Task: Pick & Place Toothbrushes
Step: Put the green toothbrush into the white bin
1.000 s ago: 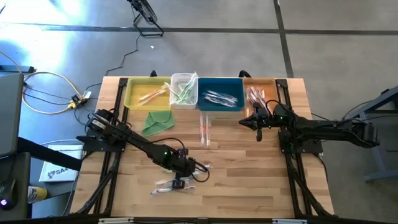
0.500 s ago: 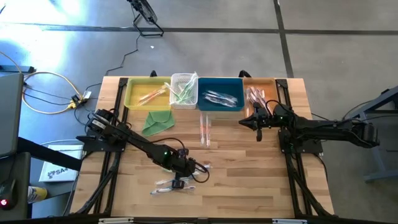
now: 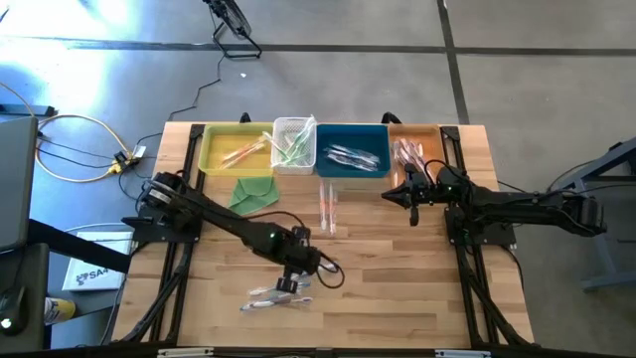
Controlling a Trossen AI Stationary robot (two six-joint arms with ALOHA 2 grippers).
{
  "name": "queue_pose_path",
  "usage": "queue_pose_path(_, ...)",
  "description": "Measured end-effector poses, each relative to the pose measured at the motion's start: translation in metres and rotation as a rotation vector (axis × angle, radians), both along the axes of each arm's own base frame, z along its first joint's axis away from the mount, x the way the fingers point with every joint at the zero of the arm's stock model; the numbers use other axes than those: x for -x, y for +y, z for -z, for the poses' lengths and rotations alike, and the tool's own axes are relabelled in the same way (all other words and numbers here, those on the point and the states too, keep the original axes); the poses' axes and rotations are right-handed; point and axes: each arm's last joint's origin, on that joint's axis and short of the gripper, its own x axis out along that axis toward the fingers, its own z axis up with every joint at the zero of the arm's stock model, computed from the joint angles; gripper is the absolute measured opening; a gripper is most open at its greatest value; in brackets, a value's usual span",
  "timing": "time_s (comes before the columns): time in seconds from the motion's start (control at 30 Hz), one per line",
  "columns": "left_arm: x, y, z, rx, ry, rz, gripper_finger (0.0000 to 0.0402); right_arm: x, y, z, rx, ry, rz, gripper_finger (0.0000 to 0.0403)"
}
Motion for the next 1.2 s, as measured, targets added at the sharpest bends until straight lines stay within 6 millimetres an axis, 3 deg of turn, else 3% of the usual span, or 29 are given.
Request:
queue_pose_path(0.27,-0.009,0.028,-0.031,-0.153,0.02,-0.025,0.0006,0.0,0.0,0.0,0.0,0.0,-0.001,0.0004)
queue_pose_path(0.57,-0.018,0.048,-0.041,-0.36,-0.09,-0.154,0.0006,0.0,0.0,0.0,0.0,0.0,-0.001,0.0004)
queue_pose_path(0.77,0.003,0.055,-0.056,-0.441,-0.029,-0.207,0.0006,0.0,0.0,0.0,0.0,-0.001,-0.001,0.0004)
queue_pose_path(0.97,0.034,0.033,-0.054,-0.45,-0.097,-0.287,0.0006,0.0,0.0,0.0,0.0,0.007,-0.002,0.0004)
queue_pose_path(1.07,0.054,0.015,-0.04,-0.46,-0.138,-0.324,0.0006,0.0,0.0,0.001,-0.003,0.011,-0.002,0.0004)
queue_pose_path(1.2,0.073,-0.009,-0.026,-0.459,-0.323,-0.366,0.0006,0.0,0.0,0.001,-0.005,0.015,-0.002,0.0004)
